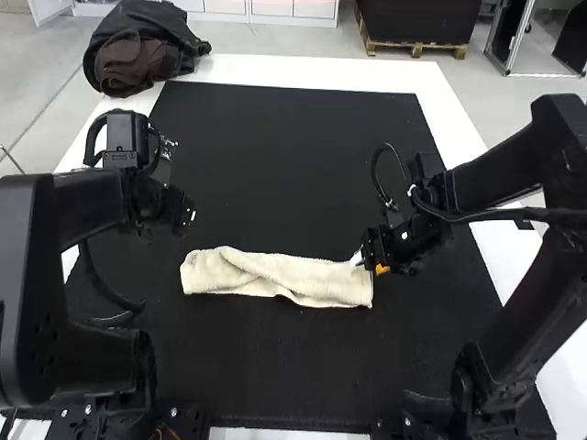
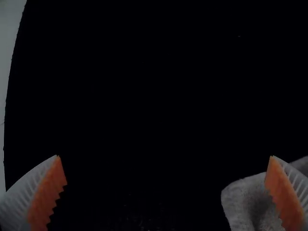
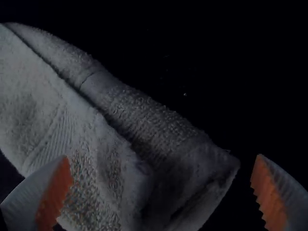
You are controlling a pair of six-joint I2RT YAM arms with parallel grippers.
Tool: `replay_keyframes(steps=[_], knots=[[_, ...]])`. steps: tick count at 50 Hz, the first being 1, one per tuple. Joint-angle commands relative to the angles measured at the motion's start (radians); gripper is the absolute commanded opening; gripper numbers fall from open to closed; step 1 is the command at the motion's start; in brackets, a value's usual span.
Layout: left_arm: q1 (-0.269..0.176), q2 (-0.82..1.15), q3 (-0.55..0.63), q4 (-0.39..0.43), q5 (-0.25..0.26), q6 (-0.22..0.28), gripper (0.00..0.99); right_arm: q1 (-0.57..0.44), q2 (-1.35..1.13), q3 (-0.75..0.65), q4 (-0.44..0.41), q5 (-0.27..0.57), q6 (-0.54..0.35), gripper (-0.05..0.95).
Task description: Fold the towel.
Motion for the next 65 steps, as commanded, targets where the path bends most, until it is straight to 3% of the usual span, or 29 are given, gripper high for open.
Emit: replay_keyframes(steps=[1, 6, 14, 18, 27, 35, 43, 53, 65], knots=[[0.009, -0.015, 0.034, 0.009, 0.011, -0.021, 0.969, 0.021, 0.015, -0.008, 0.015, 0.005, 0.013, 0.86], [0.009, -0.016, 0.036, 0.009, 0.011, -0.024, 0.969, 0.03, 0.027, -0.013, 0.032, 0.023, 0.013, 0.85], [0.008, -0.015, 0.036, 0.009, 0.011, -0.041, 0.969, 0.05, 0.053, -0.036, 0.092, 0.063, 0.011, 0.68], [0.009, -0.016, 0.036, 0.011, 0.011, -0.049, 0.969, 0.058, 0.071, -0.043, 0.101, 0.062, 0.007, 0.51], [0.009, -0.016, 0.042, 0.016, 0.011, -0.067, 0.969, 0.05, 0.079, -0.04, 0.098, 0.051, 0.002, -0.02], [0.009, -0.015, 0.043, 0.029, 0.009, -0.083, 0.969, 0.014, 0.041, 0.004, 0.043, 0.033, -0.004, -0.02], [0.009, -0.015, 0.043, 0.031, 0.009, -0.083, 0.969, -0.085, -0.014, 0.044, 0.003, 0.028, -0.015, -0.02], [0.008, -0.013, 0.043, 0.042, 0.009, -0.083, 0.969, -0.184, -0.028, 0.11, -0.117, 0.022, -0.116, -0.02], [0.008, -0.01, 0.04, 0.055, 0.009, -0.084, 0.969, -0.187, -0.071, 0.168, -0.226, -0.02, -0.156, -0.02]])
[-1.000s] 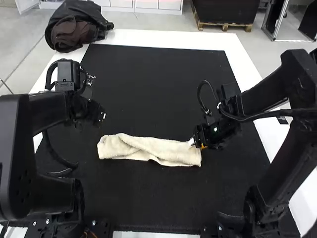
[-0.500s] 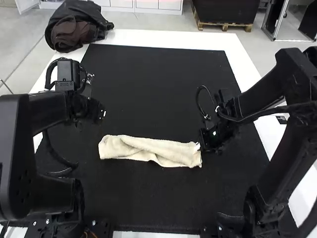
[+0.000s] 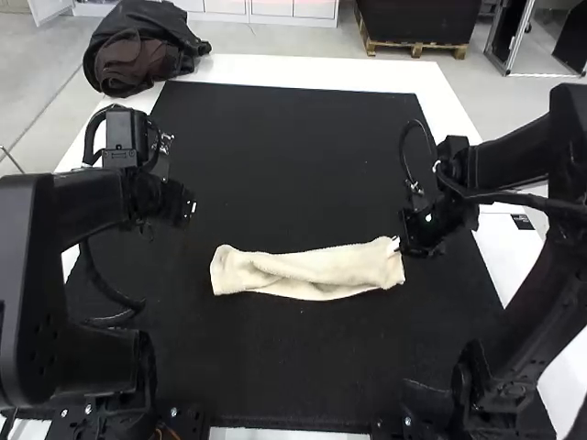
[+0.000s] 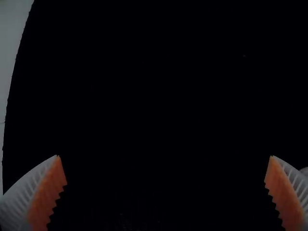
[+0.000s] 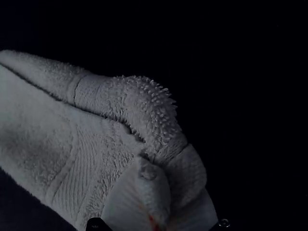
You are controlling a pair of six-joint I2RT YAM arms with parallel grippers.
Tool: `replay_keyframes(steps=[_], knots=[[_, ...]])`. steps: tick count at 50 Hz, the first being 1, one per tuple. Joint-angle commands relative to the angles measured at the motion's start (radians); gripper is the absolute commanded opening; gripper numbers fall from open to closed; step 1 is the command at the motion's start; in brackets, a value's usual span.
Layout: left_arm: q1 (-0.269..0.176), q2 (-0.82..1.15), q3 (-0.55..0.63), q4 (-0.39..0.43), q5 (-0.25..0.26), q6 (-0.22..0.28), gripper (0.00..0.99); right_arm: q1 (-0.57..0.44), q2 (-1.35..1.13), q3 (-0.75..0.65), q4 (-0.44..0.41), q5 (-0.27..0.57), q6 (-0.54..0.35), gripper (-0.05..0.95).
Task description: Fold the towel.
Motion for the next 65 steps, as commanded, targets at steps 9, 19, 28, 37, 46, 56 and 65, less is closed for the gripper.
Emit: replay_keyframes(steps=[9, 19, 28, 37, 46, 56, 65], knots=[[0.008, 0.001, 0.04, 0.027, 0.006, -0.011, 0.969, 0.085, -0.084, 0.086, -0.058, -0.096, 0.025, -0.02], [0.009, 0.008, 0.035, 0.032, 0.006, -0.014, 0.969, 0.2, -0.119, 0.126, -0.059, -0.141, 0.12, -0.02], [0.009, 0.008, 0.026, 0.04, 0.004, -0.015, 0.969, 0.32, -0.125, 0.16, -0.033, -0.147, 0.212, -0.02], [0.009, 0.01, 0.006, 0.047, 0.0, -0.017, 0.969, 0.418, -0.122, 0.177, 0.054, -0.164, 0.308, -0.02], [0.008, 0.01, -0.011, 0.058, -0.002, -0.022, 0.969, 0.47, -0.089, 0.189, 0.111, -0.181, 0.343, -0.02], [0.009, 0.01, -0.021, 0.069, -0.002, -0.035, 0.969, 0.538, -0.039, 0.218, 0.163, -0.181, 0.351, -0.02], [0.009, 0.008, -0.021, 0.076, -0.003, -0.035, 0.969, 0.588, 0.0, 0.233, 0.232, -0.181, 0.374, -0.02]])
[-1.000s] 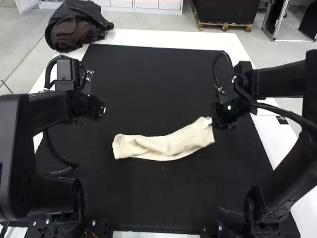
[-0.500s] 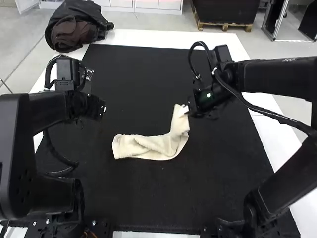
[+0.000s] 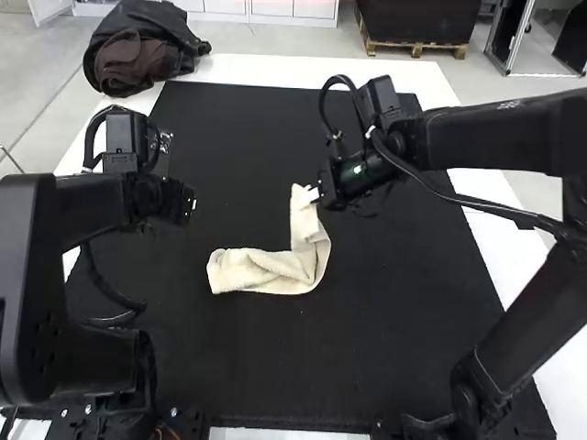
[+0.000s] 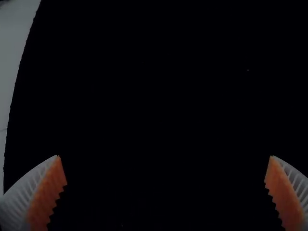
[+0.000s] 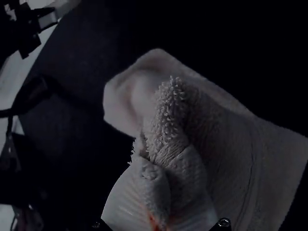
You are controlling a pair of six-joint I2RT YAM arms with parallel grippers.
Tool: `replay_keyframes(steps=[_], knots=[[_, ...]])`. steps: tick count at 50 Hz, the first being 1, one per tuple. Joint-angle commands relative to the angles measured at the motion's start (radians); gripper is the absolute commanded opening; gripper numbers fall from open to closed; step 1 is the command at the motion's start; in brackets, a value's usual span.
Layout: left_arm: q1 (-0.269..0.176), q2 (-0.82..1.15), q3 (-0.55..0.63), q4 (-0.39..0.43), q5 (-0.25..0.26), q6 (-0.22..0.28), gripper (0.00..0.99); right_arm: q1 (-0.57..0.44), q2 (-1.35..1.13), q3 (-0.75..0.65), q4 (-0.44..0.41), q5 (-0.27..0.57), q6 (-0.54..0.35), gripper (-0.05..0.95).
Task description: Fold the towel.
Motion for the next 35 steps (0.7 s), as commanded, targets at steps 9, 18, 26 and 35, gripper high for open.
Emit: replay_keyframes(steps=[9, 18, 26, 35], knots=[[0.009, 0.005, 0.0, 0.026, -0.006, -0.023, 0.969, 0.076, 0.052, 0.067, 0.087, -0.028, 0.046, -0.02], [0.006, 0.004, 0.0, 0.033, -0.006, -0.054, 0.969, 0.132, 0.106, 0.078, 0.149, -0.026, 0.058, -0.02], [0.006, 0.001, -0.007, 0.043, -0.006, -0.063, 0.969, 0.165, 0.152, 0.088, 0.182, -0.028, 0.058, -0.02], [0.009, 0.001, -0.019, 0.057, -0.006, -0.063, 0.969, 0.195, 0.206, 0.116, 0.209, -0.028, 0.06, -0.02]])
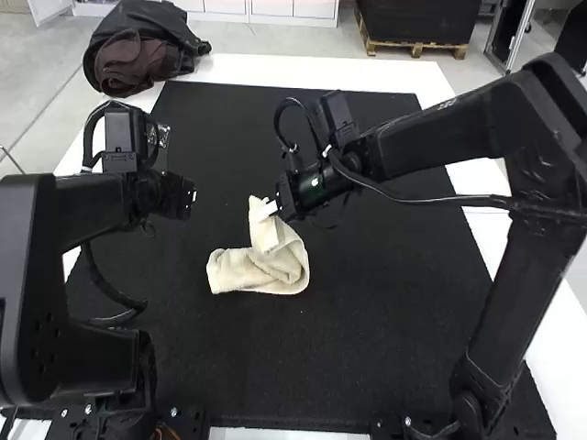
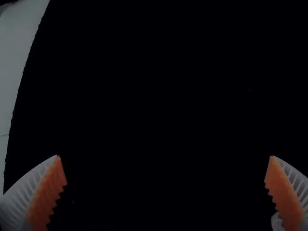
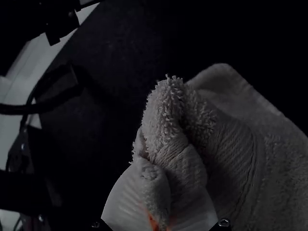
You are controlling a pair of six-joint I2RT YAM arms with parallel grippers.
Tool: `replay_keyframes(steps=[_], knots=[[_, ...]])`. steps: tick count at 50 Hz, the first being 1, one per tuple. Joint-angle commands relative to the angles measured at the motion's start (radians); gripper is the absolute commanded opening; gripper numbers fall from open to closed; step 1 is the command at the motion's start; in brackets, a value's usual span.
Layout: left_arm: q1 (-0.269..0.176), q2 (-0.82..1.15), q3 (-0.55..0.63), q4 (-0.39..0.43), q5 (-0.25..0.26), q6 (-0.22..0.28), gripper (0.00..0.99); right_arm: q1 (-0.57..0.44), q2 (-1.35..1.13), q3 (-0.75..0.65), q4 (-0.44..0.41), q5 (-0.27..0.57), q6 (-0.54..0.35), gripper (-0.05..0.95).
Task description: Fold the towel.
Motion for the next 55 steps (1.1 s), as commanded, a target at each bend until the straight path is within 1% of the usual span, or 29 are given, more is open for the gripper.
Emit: replay_keyframes(steps=[1, 17, 34, 39, 41, 44, 49, 52, 55], knots=[[0.009, 0.0, -0.016, 0.013, -0.006, -0.014, 0.969, 0.027, 0.025, 0.048, 0.022, -0.023, 0.009, -0.02], [0.009, 0.0, -0.018, 0.017, -0.004, -0.012, 0.969, 0.073, 0.136, 0.108, 0.056, -0.022, 0.008, -0.02], [0.009, 0.0, -0.018, 0.021, -0.002, -0.012, 0.969, 0.08, 0.214, 0.168, 0.076, -0.02, 0.012, -0.01], [0.009, 0.0, -0.018, 0.022, -0.002, -0.012, 0.969, 0.08, 0.22, 0.18, 0.076, -0.02, 0.019, 0.09], [0.009, -0.002, -0.016, 0.022, -0.002, -0.012, 0.969, 0.08, 0.222, 0.183, 0.076, -0.02, 0.02, 0.14], [0.008, -0.003, -0.016, 0.022, -0.002, -0.012, 0.969, 0.08, 0.222, 0.185, 0.076, -0.02, 0.023, 0.26], [0.008, -0.014, -0.018, 0.024, -0.002, -0.014, 0.969, 0.082, 0.222, 0.19, 0.076, -0.022, 0.026, 0.37], [0.008, -0.019, -0.018, 0.022, -0.002, -0.014, 0.969, 0.085, 0.22, 0.193, 0.074, -0.023, 0.026, 0.41], [0.008, -0.023, -0.018, 0.024, -0.002, -0.014, 0.969, 0.087, 0.217, 0.193, 0.073, -0.023, 0.026, 0.42]])
